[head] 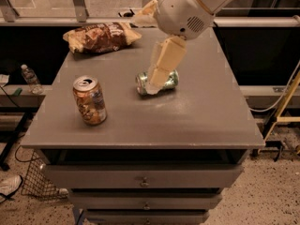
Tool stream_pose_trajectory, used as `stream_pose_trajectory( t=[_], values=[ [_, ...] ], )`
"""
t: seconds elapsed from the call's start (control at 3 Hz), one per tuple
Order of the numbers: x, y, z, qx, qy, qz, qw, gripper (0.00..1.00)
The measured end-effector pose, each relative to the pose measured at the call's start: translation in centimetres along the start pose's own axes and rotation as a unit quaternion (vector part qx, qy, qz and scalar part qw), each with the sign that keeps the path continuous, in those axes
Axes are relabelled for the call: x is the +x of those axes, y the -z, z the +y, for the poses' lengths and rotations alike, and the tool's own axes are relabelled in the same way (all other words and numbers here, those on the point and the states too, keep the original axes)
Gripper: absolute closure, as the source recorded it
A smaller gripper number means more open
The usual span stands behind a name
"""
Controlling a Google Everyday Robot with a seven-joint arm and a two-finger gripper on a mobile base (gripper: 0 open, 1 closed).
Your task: Pick orange can
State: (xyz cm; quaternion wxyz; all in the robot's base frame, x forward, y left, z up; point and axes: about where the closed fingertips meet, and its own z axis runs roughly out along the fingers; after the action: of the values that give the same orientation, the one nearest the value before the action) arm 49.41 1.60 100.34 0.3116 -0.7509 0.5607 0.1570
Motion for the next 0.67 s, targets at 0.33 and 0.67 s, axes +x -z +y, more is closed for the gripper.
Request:
stream_pose_trajectory(
  t=[0.33,0.67],
  values=[
    [0.0,0.0,0.0,0.000,0.000,0.000,1.0000,0.00],
    [0.0,-2.8,0.2,-0.032,-0.014,-0.004,0.9994,0.00]
  ],
)
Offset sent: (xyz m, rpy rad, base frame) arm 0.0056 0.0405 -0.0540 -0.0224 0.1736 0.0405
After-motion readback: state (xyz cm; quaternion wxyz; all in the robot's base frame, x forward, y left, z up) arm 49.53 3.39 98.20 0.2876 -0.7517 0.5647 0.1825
